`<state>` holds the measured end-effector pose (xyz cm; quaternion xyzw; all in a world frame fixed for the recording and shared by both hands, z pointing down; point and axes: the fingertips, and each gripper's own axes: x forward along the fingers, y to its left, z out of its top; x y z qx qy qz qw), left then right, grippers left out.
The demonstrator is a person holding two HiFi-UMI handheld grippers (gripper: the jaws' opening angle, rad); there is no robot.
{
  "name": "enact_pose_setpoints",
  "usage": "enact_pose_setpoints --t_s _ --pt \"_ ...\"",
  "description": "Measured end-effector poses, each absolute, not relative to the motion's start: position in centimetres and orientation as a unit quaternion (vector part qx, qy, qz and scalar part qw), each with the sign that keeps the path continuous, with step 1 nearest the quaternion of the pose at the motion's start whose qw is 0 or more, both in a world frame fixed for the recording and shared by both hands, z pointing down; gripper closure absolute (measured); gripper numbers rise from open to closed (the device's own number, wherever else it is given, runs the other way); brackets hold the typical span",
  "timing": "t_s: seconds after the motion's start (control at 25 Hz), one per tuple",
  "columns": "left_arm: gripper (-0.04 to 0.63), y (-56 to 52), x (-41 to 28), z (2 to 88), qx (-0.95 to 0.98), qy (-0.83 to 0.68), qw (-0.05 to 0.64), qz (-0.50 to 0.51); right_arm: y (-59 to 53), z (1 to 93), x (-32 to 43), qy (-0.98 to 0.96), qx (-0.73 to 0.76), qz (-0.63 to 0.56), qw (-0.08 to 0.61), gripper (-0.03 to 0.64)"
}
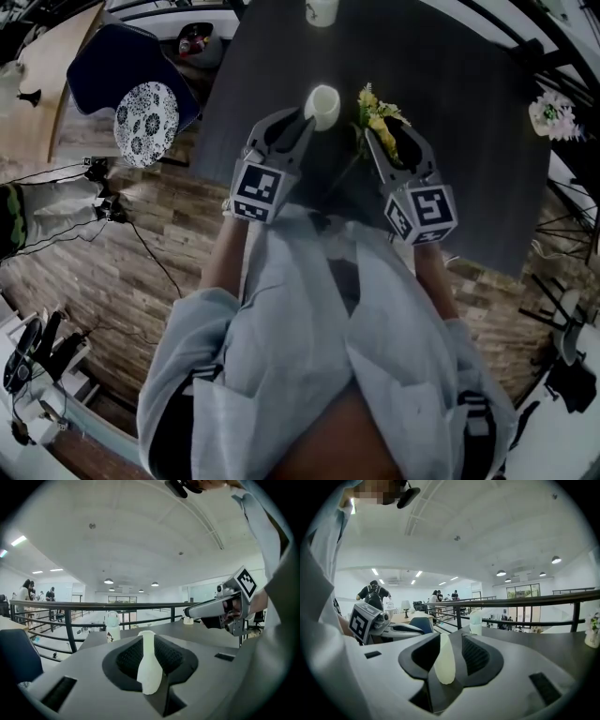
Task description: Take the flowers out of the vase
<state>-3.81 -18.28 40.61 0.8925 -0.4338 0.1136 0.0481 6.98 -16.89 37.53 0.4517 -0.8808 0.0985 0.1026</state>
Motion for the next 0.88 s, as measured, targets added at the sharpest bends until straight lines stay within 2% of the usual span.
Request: enact_pose_setpoints --t_s 0.16,0.32,0.88 --pt "0.570 -17.7 -3.7 38.2 0.894 -0.436 0.032 0.100 -16.9 36.7 7.0 -0.876 0.465 0.093 0.091 0.536" --pt "0.594 -17.4 -3.3 36.6 0.894 -0.436 0.012 0.098 -16.9 36.0 7.3 -0.872 0.475 0.088 0.079 0.618" --pt "0.594 -16.0 -2.3 34.2 0.897 -0.435 0.019 0.081 -16.4 33.4 5.8 -0.896 0.433 0.089 0.038 0.621"
